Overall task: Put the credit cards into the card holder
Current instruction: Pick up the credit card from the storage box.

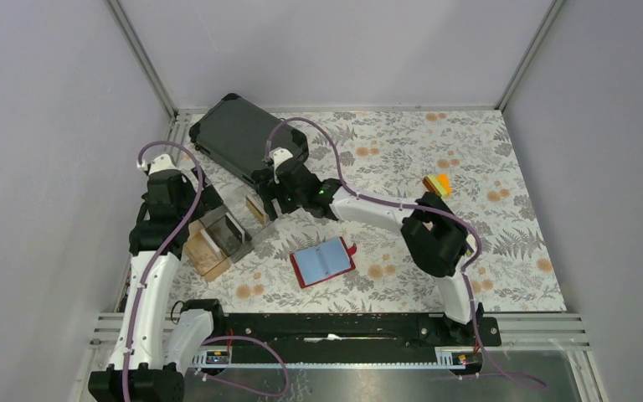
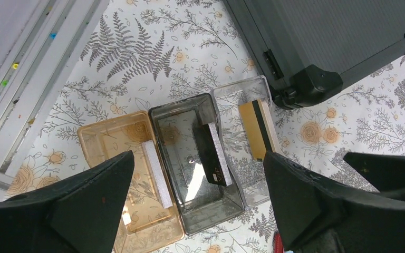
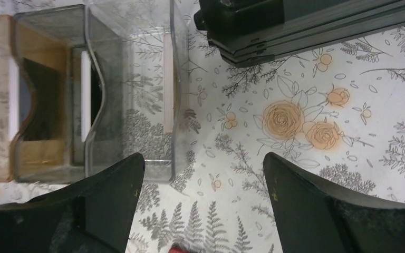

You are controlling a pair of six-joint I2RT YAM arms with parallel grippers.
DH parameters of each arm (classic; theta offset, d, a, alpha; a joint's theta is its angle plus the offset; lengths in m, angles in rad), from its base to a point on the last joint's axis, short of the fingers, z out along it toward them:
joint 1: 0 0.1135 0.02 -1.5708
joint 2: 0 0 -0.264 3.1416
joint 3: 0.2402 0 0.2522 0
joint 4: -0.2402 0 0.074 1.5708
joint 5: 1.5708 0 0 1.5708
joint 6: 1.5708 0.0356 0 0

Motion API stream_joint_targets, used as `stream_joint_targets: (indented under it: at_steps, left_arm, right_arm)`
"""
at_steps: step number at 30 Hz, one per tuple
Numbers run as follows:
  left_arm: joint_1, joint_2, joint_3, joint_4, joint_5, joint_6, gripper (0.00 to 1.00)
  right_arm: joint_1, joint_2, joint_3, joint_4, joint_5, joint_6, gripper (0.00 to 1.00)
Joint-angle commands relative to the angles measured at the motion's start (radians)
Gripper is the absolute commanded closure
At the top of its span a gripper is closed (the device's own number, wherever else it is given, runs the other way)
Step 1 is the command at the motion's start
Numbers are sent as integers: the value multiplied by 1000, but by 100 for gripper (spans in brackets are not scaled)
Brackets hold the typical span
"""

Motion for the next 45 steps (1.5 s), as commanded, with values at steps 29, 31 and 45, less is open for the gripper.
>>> stream_joint_targets:
  at_steps: [29, 31, 45]
  left_arm:
    - [5, -43, -7, 36, -89, 22, 1]
    - [5, -43, -7, 36, -89, 22, 1]
    - [5, -43, -6, 37, -95, 21, 1]
  right_arm:
    - [24, 216, 323, -84, 17, -93, 14]
    - [33, 241, 354, -102, 18, -97, 15]
    - [67, 394, 545, -197, 126, -147, 18]
